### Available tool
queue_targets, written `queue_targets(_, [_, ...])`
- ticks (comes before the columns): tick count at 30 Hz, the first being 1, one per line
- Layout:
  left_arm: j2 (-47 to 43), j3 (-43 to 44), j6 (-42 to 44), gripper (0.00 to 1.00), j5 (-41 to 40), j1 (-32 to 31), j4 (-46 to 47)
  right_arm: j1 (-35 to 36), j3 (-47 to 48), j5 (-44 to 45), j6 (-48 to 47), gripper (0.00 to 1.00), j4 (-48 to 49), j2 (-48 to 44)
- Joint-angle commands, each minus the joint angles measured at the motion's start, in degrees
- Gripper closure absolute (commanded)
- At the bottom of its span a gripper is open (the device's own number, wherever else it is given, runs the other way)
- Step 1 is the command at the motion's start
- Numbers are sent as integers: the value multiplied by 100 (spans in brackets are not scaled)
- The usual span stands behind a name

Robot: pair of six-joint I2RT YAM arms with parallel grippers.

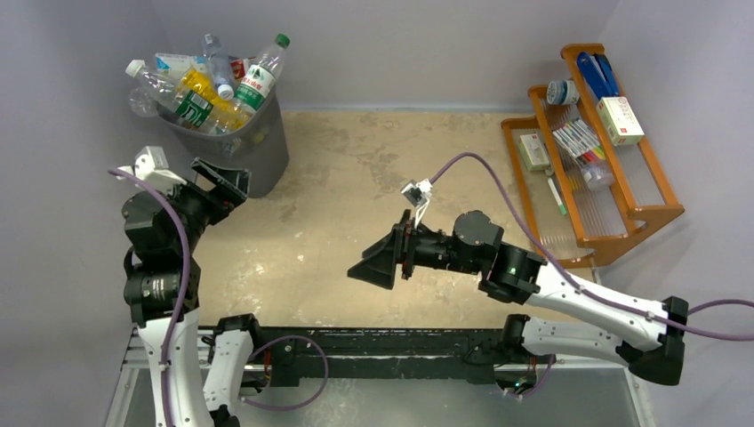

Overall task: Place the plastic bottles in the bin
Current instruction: Reset both arms

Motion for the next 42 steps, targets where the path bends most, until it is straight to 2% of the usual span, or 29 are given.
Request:
queue_targets(1, [-8, -981, -363, 14, 248, 35, 762, -374, 354, 1682, -890, 0, -2461, -322])
queue_targets(5, [-224, -2249, -640, 14, 126, -76, 1526, -1875, -25, 1194, -1375, 0, -2681, -774])
queue_targets(8, [-98, -2735, -562, 14, -387, -536, 1864, -3048, -263, 782, -1923, 0, -2676, -885])
queue_targets(12, [268, -3372, -634, 14, -1808, -2130, 2580, -3918, -485, 784, -2327, 0, -2409, -700])
queue_targets(15, [790, -3584, -583, 14, -3568, -3583, 2958, -4452, -588, 770, -2421, 0, -2134, -636])
queue_targets(16, [1019, -3564, -497, 14, -4067, -3914, 3019, -4665, -627, 828, -2457, 0, -2045, -660])
queue_targets(18, [1211, -3434, -357, 14, -4730, -4170, 2984, -5007, -651, 1072, -2610, 0, -1951, -679])
queue_targets(21, [984, -3486, 28, 14, -5215, -4167, 3219, -5596, -673, 1284, -2904, 0, -1865, -546])
queue_targets(25, [872, -3432, 157, 13, -6171, -4092, 3168, -6656, -847, 1039, -2980, 0, -1505, -411])
queue_targets(29, [681, -3787, 102, 13, -6218, -3480, 3500, -7462, -1040, 711, -3061, 0, -1072, 17])
queue_targets(32, [372, -4136, 455, 13, -6124, -2931, 3893, -7920, -1366, 649, -3026, 0, -585, 161])
queue_targets(37, [480, -4381, 1185, 12, -6468, -2597, 4360, -8119, -2020, 831, -3074, 0, 725, -30])
queue_targets(42, [1162, -4873, 1891, 12, -5869, -2122, 5695, -8119, -2468, 1420, -3316, 0, 1933, 83])
